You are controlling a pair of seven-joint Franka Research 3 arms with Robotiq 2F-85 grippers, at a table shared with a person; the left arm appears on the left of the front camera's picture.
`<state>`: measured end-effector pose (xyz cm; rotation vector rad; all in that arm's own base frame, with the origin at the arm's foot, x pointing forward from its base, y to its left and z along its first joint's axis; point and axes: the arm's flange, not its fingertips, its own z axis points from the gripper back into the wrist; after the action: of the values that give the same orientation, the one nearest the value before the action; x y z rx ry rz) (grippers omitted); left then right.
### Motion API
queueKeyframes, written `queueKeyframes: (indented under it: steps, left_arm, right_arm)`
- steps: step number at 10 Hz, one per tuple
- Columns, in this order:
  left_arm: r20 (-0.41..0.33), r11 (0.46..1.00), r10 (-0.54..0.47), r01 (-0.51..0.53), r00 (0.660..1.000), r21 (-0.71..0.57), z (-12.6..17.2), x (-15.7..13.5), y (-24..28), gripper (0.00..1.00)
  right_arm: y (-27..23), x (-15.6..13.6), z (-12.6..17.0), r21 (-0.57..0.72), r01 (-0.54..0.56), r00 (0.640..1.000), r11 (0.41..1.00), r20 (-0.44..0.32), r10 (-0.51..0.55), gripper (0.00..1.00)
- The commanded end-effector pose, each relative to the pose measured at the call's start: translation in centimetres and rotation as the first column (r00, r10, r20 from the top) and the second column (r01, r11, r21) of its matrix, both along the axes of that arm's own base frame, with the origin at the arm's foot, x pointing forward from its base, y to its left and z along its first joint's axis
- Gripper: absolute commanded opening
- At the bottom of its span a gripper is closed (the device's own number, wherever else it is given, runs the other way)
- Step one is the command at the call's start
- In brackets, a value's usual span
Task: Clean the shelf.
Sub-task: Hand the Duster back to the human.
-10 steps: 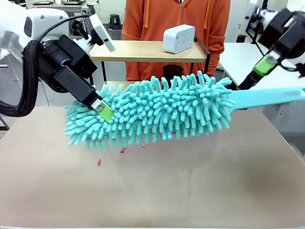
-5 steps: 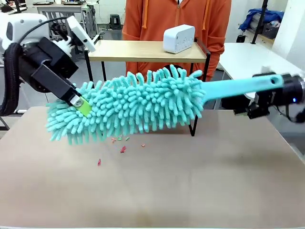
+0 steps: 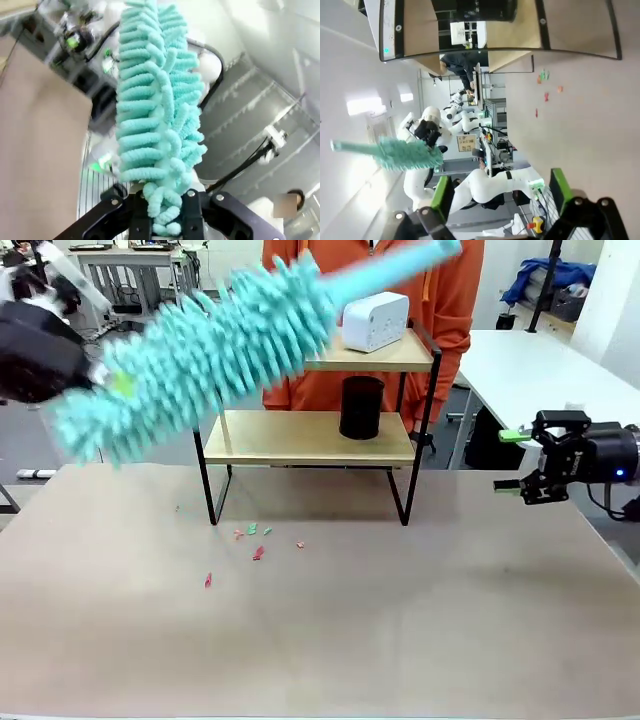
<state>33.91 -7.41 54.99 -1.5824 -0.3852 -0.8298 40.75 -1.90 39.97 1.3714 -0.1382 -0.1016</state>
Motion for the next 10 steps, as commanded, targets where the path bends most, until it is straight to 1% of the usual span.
queueKeyframes:
  steps: [1, 2, 3, 4, 5, 6, 7, 8, 9, 10]
  left_arm:
    - [-0.008, 0.954, 0.239, -0.236, 0.971, -0.187, 1.1, -1.5, 5.2, 0.00]
    - [-0.045, 0.905, 0.354, -0.355, 0.934, -0.234, 0.6, -1.7, 8.1, 0.00]
    - [-0.101, 0.856, 0.444, -0.455, 0.890, -0.246, -0.2, -1.7, 9.9, 0.00]
    - [-0.228, 0.808, 0.503, -0.547, 0.834, -0.218, -1.3, -1.6, 11.8, 0.00]
    - [-0.317, 0.773, 0.572, -0.627, 0.756, -0.100, -2.5, -1.8, 13.2, 0.00]
    - [-0.400, 0.721, 0.640, -0.692, 0.656, 0.019, -3.6, -1.8, 14.4, 0.00]
    - [-0.469, 0.662, 0.693, -0.741, 0.548, 0.112, -4.5, -1.5, 15.3, 0.00]
    - [-0.542, 0.641, 0.687, -0.755, 0.485, 0.137, -5.5, -0.9, 15.7, 0.00]
    - [-0.564, 0.640, 0.704, -0.730, 0.432, 0.240, -6.5, -0.2, 15.7, 0.00]
    - [-0.586, 0.652, 0.710, -0.679, 0.390, 0.338, -7.4, 0.5, 15.4, 0.00]
  right_arm:
    - [-0.3, 0.2, 0.2, -0.008, -0.020, 1.000, 1.000, -0.001, 0.020, 1.00]
    - [-0.3, 0.2, 0.2, -0.008, -0.020, 1.000, 1.000, -0.001, 0.020, 1.00]
    - [-0.3, 0.2, 0.2, -0.008, -0.020, 1.000, 1.000, -0.001, 0.020, 1.00]
    - [-0.3, 0.2, 0.2, -0.008, -0.020, 1.000, 1.000, -0.001, 0.020, 1.00]
    - [-0.3, 0.2, 0.2, -0.008, -0.020, 1.000, 1.000, -0.001, 0.020, 1.00]
    - [-0.3, 0.2, 0.2, -0.008, -0.020, 1.000, 1.000, -0.001, 0.020, 1.00]
    - [-0.3, 0.2, 0.2, -0.008, -0.020, 1.000, 1.000, -0.001, 0.020, 1.00]
    - [-0.3, 0.2, 0.2, -0.008, -0.020, 1.000, 1.000, -0.001, 0.020, 1.00]
    - [-0.3, 0.2, 0.2, -0.008, -0.020, 1.000, 1.000, -0.001, 0.020, 1.00]
    - [-0.3, 0.2, 0.2, -0.008, -0.020, 1.000, 1.000, -0.001, 0.020, 1.00]
